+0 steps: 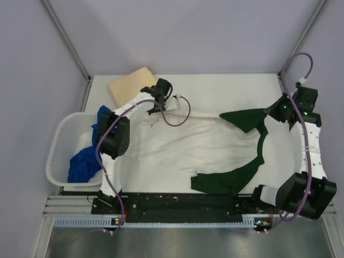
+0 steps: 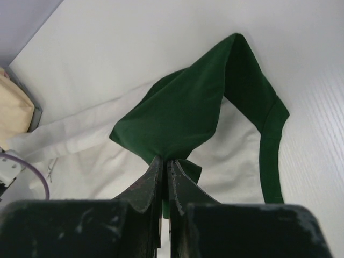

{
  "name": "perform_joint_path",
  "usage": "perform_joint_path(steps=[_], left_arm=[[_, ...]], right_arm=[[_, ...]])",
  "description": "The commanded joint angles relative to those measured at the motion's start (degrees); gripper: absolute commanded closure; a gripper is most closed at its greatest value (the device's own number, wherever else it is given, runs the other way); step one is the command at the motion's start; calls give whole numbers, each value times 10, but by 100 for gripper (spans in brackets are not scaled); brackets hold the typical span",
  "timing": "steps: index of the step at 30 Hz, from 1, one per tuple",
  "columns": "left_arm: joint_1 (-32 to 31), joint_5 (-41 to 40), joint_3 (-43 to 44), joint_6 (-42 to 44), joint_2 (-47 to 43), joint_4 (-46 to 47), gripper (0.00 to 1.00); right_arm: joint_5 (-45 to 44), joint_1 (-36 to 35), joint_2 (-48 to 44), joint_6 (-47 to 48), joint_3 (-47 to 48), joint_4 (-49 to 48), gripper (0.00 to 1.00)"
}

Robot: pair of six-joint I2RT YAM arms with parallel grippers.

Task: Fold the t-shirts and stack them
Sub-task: Fold the flattened tshirt in 1/3 of the way

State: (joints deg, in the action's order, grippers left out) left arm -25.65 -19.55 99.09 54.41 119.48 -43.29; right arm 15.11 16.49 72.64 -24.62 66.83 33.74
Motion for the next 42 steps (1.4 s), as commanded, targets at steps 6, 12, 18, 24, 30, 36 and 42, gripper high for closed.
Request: perform_joint_path(steps=[6, 12, 18, 24, 30, 36, 42], left_arm=[[4, 29, -28, 30, -32, -57, 100], [6, 0, -21, 33, 8, -65, 95], [-1, 46, 53, 0, 0, -106, 45], [-92, 129, 96, -8, -71, -84, 38], [-222, 374, 91, -71, -59, 24, 49], [-292, 510, 134, -155, 42, 146, 46], [-322, 531, 160, -203, 129, 231, 43]], right_arm=[[43, 24, -120, -64, -129, -21, 100], [48, 25, -123, -71, -164, -23, 100], [57, 25, -109, -80, -174, -49, 100], [42, 25, -34, -100, -164, -111, 100], [14, 24, 59, -112, -148, -156, 100], [10, 25, 89, -104, -151, -161, 100], [11, 25, 86, -103, -159, -162, 100]])
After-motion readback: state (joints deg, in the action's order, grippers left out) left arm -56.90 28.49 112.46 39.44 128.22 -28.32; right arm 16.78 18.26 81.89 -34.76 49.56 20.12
